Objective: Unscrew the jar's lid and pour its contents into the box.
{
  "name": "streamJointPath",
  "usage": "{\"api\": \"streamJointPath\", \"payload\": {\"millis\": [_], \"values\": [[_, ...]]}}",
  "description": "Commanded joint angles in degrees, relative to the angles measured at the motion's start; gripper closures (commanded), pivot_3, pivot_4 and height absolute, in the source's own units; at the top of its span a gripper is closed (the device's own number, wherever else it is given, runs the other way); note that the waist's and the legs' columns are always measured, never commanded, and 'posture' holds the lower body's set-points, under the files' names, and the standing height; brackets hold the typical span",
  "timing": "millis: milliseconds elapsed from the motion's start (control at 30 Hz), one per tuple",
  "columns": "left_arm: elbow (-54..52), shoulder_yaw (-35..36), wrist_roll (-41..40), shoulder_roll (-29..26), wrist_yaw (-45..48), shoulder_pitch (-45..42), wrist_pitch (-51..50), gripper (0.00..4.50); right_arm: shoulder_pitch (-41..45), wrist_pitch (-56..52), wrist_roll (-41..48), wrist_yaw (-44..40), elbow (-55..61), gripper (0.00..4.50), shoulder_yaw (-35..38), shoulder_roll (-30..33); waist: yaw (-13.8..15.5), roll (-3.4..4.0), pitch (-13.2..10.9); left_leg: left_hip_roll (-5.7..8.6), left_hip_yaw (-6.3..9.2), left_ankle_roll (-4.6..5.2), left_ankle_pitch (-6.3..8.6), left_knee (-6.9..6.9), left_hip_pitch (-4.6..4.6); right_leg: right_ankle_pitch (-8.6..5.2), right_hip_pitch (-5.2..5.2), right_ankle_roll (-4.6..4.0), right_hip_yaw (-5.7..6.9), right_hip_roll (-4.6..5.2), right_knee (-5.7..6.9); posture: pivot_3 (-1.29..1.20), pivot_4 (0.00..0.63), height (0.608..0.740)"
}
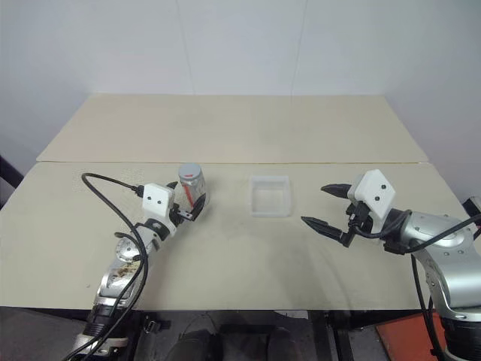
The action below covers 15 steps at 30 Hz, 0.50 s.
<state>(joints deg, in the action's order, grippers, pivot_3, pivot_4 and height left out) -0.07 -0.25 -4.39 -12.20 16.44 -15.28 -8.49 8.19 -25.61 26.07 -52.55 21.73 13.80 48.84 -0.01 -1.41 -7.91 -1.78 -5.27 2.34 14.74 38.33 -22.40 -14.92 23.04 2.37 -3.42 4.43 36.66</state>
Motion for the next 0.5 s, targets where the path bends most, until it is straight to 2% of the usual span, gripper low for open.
{"api": "streamJointPath", "payload": {"millis": [33,500], "values": [[1.92,-0.41,0.66,0.62,-0.28,-2.78,2.77,0.04,1.03,0.29,0.80,-0.35,0.45,0.00,1.83,1.23,0.03,0.00,0.00,0.00,0.00,0.00,0.00,0.00,0.00,0.00,0.00,0.00,0.00,0.00,0.00,0.00,0.150,0.740],[15.41,-0.55,2.70,3.68,-2.77,-10.26,11.79,0.04,0.84,-0.09,1.44,-0.93,1.03,0.00,2.85,2.20,0.21,-0.03,-0.01,0.03,0.02,0.00,0.00,0.00,-0.02,0.00,0.00,0.01,0.01,0.00,-0.02,0.00,0.150,0.740]]}}
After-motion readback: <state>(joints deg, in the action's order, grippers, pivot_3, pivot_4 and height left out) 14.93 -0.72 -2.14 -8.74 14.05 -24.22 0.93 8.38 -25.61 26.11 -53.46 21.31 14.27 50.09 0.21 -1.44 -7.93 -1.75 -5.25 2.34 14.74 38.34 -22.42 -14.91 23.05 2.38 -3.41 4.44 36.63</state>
